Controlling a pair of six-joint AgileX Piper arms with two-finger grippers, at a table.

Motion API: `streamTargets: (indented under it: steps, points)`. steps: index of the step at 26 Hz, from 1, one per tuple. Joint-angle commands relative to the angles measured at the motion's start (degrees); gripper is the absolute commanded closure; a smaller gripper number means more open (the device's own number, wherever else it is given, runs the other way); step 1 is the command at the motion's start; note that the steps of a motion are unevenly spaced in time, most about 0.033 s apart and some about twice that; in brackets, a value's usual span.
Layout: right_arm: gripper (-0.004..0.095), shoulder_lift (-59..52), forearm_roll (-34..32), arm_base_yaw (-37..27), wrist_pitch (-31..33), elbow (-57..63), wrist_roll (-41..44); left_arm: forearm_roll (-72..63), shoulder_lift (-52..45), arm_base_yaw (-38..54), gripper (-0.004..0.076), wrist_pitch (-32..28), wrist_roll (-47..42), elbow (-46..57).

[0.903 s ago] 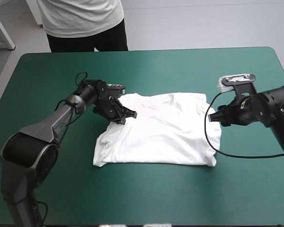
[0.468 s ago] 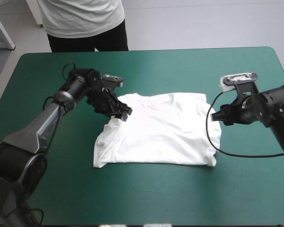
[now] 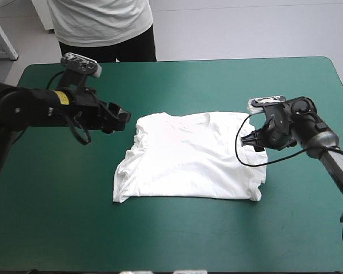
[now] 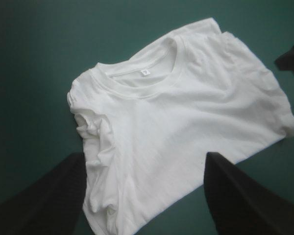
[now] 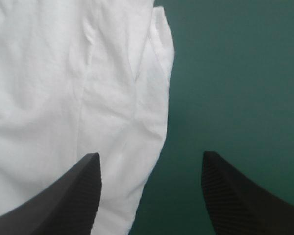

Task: Fold the cloth

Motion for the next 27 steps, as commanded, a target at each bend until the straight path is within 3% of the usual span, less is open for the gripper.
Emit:
streamTargets:
  steps: [1,14,19,24,27]
  points:
    - [0.0341,1.73,0.34,-1.77,-1.26,-1.7,0.61,-0.89,-4.79,-0.38,0.0227,2.18,-0.72,-1.69]
    - [0.0361,11.32,5.62,-3.84,-4.05,-1.7,-3.46,-0.67,-6.59,-0.38,0.0228,2.18,-1.97,-1.69]
    - [0.0594,15.64,7.91,-3.84,-3.09,-1.7,-3.46,-0.64,-6.59,-0.38,0.0228,2.18,-2.17,-1.69]
    - [0.0928,15.92,6.5,-3.84,-2.6,-1.81,-3.34,-0.64,-6.59,-0.38,0.0231,2.18,-2.37,-1.69]
    - [0.0921,12.91,5.55,-3.84,-2.17,-3.22,-2.94,-1.01,-6.59,-0.38,0.0231,2.18,-2.37,-1.69]
